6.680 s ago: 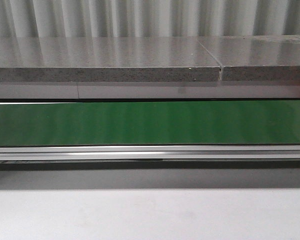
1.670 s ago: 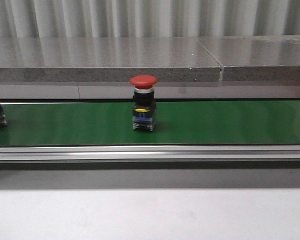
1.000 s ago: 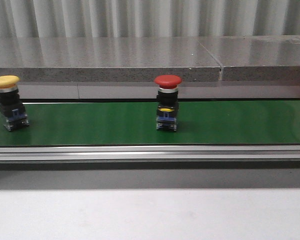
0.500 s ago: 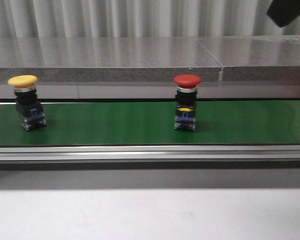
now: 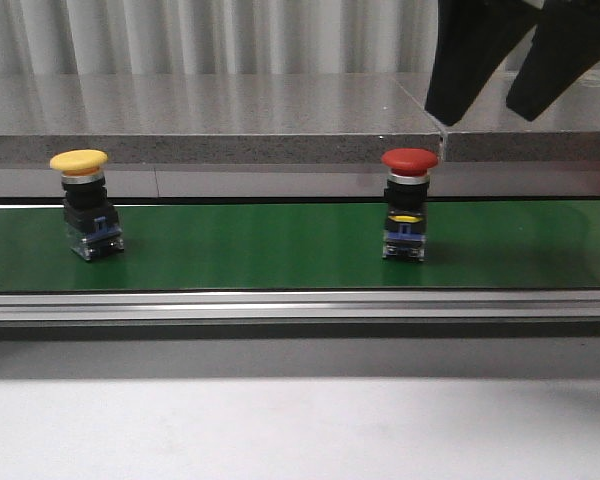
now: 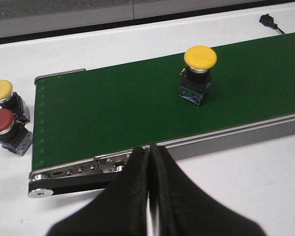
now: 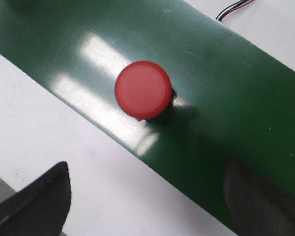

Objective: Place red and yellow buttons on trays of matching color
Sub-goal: 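Lower the right gripper onto the red button at the belt end and grasp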

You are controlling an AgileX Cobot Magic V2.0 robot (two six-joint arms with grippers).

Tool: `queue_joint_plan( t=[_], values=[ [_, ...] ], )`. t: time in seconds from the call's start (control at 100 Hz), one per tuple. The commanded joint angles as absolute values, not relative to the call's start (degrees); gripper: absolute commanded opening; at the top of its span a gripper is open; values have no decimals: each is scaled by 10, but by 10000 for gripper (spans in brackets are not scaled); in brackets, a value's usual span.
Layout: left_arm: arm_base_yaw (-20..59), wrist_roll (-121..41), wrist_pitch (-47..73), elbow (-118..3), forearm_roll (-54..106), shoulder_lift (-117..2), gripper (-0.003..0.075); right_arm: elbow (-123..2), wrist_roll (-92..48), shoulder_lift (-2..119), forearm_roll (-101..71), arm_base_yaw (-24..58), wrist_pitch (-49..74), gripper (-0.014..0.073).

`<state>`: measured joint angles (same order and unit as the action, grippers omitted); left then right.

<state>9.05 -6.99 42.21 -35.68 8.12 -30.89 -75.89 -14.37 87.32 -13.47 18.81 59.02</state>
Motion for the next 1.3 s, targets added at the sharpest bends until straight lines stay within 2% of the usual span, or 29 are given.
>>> queue_joint_plan(
  t=[0.0,0.34,0.41,0.58,0.65,0.99,1.29],
  values=[
    [95,-69,379,-372,91,-310,-20,-790,-149,874,-142,188,578,610],
    [95,-69,379,-372,91,-310,-20,-829,-153,957,-118,187,572,512],
    [95,-69,379,-372,91,-310,-20,-829,-153,963,-102,187,572,430],
    [95,-69,379,-372,91,-310,-20,-829,-153,966,-87,187,565,160],
    [95,-69,379,-372,91,-310,-20,-830,-153,965,-87,187,560,102],
    [95,-69,379,-372,91,-310,-20,-830,-47,919,-43,138,531,89],
    [95,-69,379,-372,91,-310,-20,-830,-18,898,11,7,555,89]
  ],
)
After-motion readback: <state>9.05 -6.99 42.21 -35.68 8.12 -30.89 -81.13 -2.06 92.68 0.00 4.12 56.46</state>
